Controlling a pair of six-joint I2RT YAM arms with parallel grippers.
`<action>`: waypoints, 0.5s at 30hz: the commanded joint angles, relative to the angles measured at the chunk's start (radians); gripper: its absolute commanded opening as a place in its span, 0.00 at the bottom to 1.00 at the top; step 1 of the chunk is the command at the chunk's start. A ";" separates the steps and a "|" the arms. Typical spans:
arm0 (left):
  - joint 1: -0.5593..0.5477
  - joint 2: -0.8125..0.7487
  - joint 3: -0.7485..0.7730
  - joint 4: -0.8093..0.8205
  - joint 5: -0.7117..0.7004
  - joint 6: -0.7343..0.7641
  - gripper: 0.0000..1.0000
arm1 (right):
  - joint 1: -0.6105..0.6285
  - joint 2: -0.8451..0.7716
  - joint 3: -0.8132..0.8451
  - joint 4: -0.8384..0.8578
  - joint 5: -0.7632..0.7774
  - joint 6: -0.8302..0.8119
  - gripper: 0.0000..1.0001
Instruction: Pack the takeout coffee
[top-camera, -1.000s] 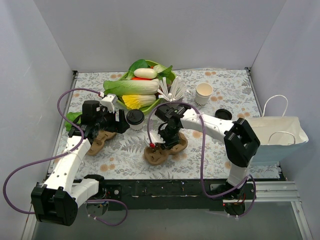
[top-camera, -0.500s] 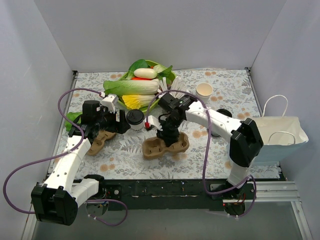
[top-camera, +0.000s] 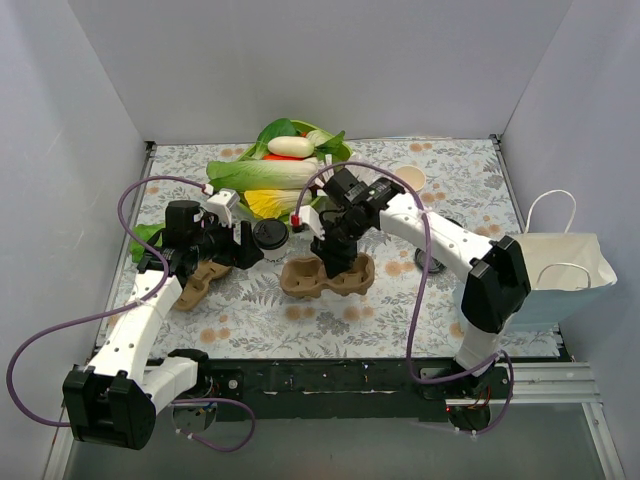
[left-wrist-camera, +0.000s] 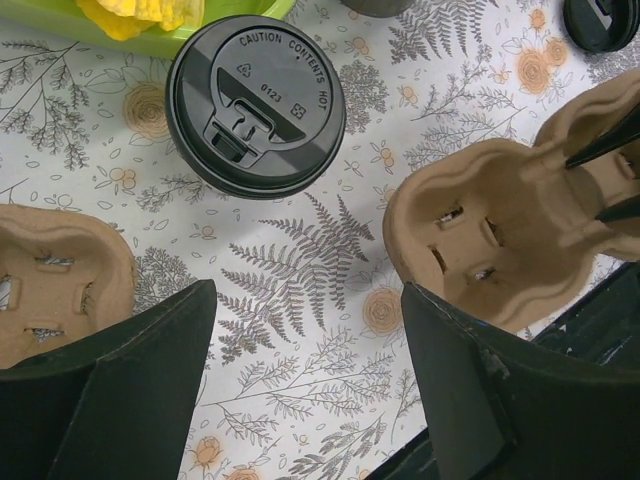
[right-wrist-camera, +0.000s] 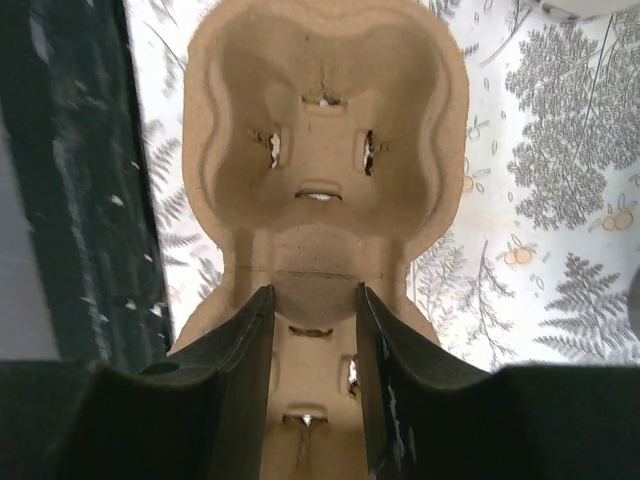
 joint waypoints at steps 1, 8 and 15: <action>0.006 -0.034 0.004 0.004 0.068 0.038 0.74 | 0.132 -0.119 -0.142 0.011 0.119 -0.139 0.01; 0.006 -0.026 0.001 0.014 0.084 0.050 0.74 | 0.133 -0.234 -0.400 0.241 0.180 -0.099 0.01; 0.006 -0.015 0.032 -0.027 0.099 0.075 0.74 | 0.027 -0.217 -0.342 0.188 -0.031 -0.037 0.01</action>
